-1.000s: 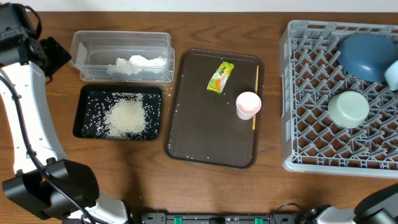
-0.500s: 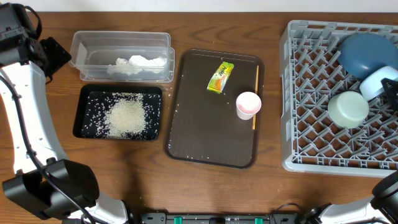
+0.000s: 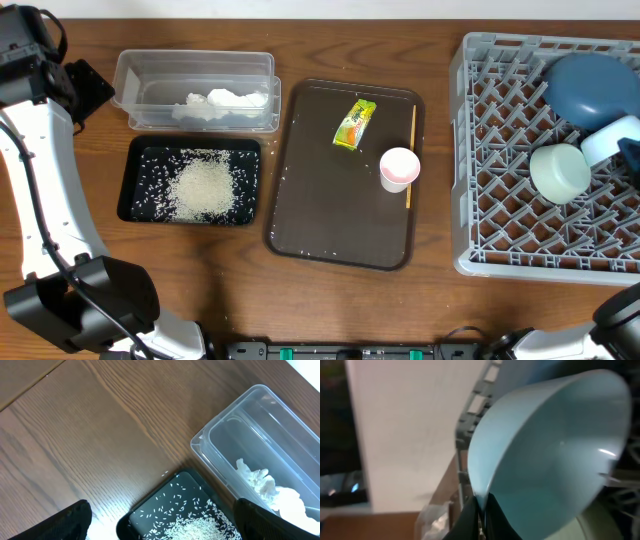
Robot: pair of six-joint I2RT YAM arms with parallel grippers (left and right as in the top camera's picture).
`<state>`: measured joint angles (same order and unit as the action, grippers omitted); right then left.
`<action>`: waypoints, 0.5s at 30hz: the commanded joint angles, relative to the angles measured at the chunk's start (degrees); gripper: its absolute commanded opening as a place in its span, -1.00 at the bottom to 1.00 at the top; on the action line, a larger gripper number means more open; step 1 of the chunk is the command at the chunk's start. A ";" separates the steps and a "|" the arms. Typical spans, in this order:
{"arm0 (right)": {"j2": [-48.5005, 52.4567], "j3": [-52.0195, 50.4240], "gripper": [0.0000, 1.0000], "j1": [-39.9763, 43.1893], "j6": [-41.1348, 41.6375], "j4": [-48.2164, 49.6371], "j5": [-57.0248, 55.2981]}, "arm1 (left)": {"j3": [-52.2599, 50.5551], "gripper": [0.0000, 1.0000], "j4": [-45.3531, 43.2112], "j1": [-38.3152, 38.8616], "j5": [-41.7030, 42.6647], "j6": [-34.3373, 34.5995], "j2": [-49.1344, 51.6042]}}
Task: Sort waste into correct bins and load items into the dishwasher rack
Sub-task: 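Lower the light-blue bowl into the rack's right side and release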
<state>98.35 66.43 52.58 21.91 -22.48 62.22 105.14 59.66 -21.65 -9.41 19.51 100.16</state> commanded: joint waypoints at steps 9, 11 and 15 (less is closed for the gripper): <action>-10.19 8.48 -0.31 0.33 -1.84 -18.25 -32.28 | 0.17 0.85 0.11 -0.20 -0.68 0.11 -0.17; -11.63 10.03 -0.18 0.33 -1.81 -20.46 -34.51 | 0.17 0.84 0.11 -0.20 -0.68 0.11 -0.17; -14.16 11.65 -0.17 0.24 -1.79 -22.51 -34.99 | 0.17 0.85 0.11 -0.20 -0.68 0.11 -0.17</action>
<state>86.28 76.40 52.60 20.58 -44.21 31.00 105.14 59.64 -21.65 -9.41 19.51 100.16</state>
